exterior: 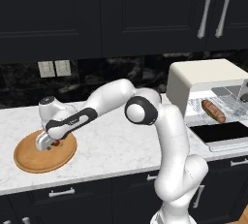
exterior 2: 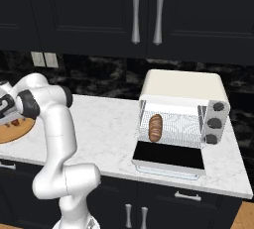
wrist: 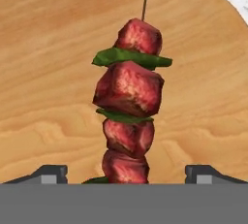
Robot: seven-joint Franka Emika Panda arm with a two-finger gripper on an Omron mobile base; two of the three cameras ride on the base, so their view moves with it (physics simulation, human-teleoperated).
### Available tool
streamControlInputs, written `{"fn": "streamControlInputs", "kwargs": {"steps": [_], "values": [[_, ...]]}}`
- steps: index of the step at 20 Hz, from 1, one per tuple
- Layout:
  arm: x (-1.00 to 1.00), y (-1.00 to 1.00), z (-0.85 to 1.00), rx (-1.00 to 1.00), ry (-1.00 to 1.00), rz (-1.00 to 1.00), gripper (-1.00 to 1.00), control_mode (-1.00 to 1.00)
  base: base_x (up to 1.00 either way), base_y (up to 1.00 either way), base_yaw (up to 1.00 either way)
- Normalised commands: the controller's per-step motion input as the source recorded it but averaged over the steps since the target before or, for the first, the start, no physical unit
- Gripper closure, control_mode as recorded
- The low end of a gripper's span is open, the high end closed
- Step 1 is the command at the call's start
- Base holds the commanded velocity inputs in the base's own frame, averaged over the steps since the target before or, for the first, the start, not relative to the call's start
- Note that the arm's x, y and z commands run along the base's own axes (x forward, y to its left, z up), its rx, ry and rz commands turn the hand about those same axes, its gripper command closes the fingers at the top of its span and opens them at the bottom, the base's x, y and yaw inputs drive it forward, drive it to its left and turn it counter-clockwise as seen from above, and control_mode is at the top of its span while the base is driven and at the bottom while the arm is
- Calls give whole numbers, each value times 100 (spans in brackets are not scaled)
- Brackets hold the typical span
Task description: Pick up the kebab skewer and baguette bread, and place them inside the toaster oven. Close the toaster oven door and start by setting the timer.
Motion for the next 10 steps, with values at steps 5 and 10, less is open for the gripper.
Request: {"fn": "streamControlInputs", "kwargs": {"steps": [5,10], "values": [[1,12,-17,0,3,5,100,-100,0,0,0],[-16,-23,-18,0,2,5,100,-100,0,0,0]]}}
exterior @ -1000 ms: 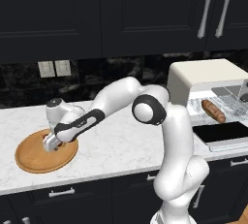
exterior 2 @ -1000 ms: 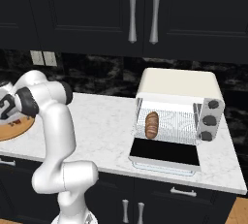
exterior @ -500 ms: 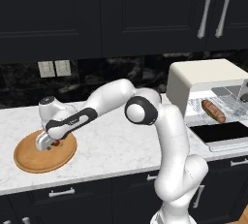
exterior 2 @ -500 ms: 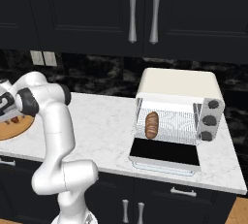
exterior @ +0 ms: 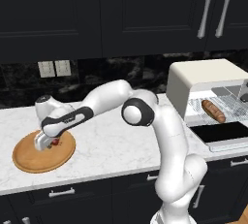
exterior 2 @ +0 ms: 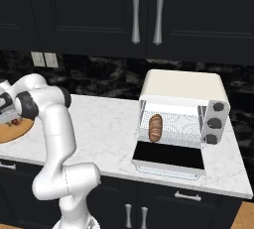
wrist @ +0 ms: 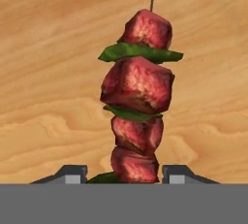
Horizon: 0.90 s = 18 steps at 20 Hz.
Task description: Pick up the kebab skewer and baguette bread, and place them inside the toaster oven. Close the toaster oven door and start by setting the timer.
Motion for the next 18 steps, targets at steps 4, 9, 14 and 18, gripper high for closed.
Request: {"fn": "streamControlInputs", "kwargs": {"steps": [4,9,14,18], "values": [[-63,-74,-3,0,0,3,100,-100,0,0,0],[-70,-100,12,0,0,0,100,-100,0,0,0],[-72,-100,69,6,0,0,100,-100,0,0,0],[-28,-100,92,11,0,0,100,-100,0,0,0]]}}
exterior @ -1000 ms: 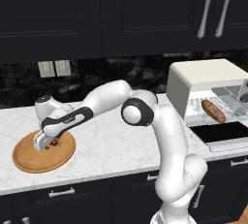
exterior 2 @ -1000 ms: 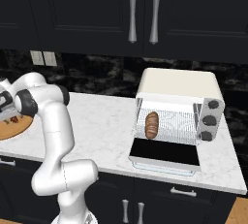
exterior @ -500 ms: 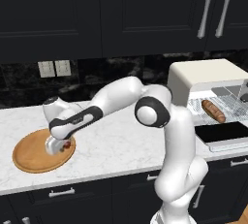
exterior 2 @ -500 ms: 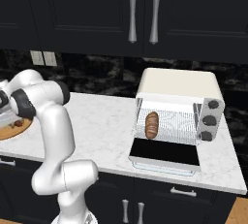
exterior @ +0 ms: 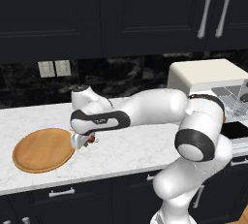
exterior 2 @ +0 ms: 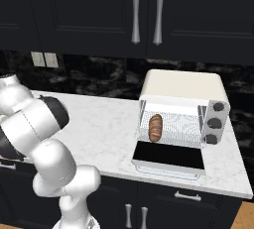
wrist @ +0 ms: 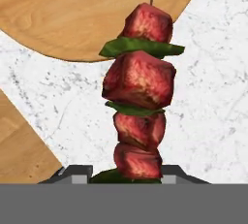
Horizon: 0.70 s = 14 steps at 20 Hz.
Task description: Pick up the kebab skewer and baguette bread, and place them inside the toaster oven. Close the toaster oven door and start by setting the timer.
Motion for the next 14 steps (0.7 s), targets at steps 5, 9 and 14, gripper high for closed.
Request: {"fn": "streamControlInputs", "kwargs": {"steps": [5,9,14], "values": [[0,-100,84,10,3,-6,100,-100,0,0,0],[0,-100,56,5,6,-11,100,-100,0,0,0],[0,-100,51,5,10,-15,100,-100,0,0,0]]}}
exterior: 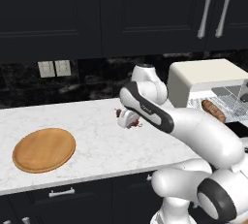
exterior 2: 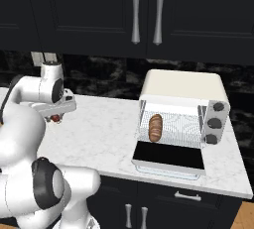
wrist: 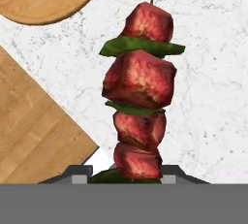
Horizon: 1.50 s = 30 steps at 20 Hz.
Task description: Pick up the kebab skewer and baguette bread, and place them inside the toaster oven. Close the toaster oven door and start by setting the timer.
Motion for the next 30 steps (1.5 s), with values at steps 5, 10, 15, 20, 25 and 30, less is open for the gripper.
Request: {"fn": "streamControlInputs", "kwargs": {"steps": [5,10,15,20,25,30], "values": [[0,-100,42,3,12,-16,100,-100,0,0,0],[-9,-100,28,0,13,-19,100,-100,0,0,0],[-54,-100,0,0,1,-12,100,-100,0,0,0],[-32,-100,1,-1,1,-11,100,-100,0,0,0],[0,-100,15,-1,8,-13,100,-100,0,0,0],[0,-100,5,0,8,-10,100,-100,0,0,0]]}}
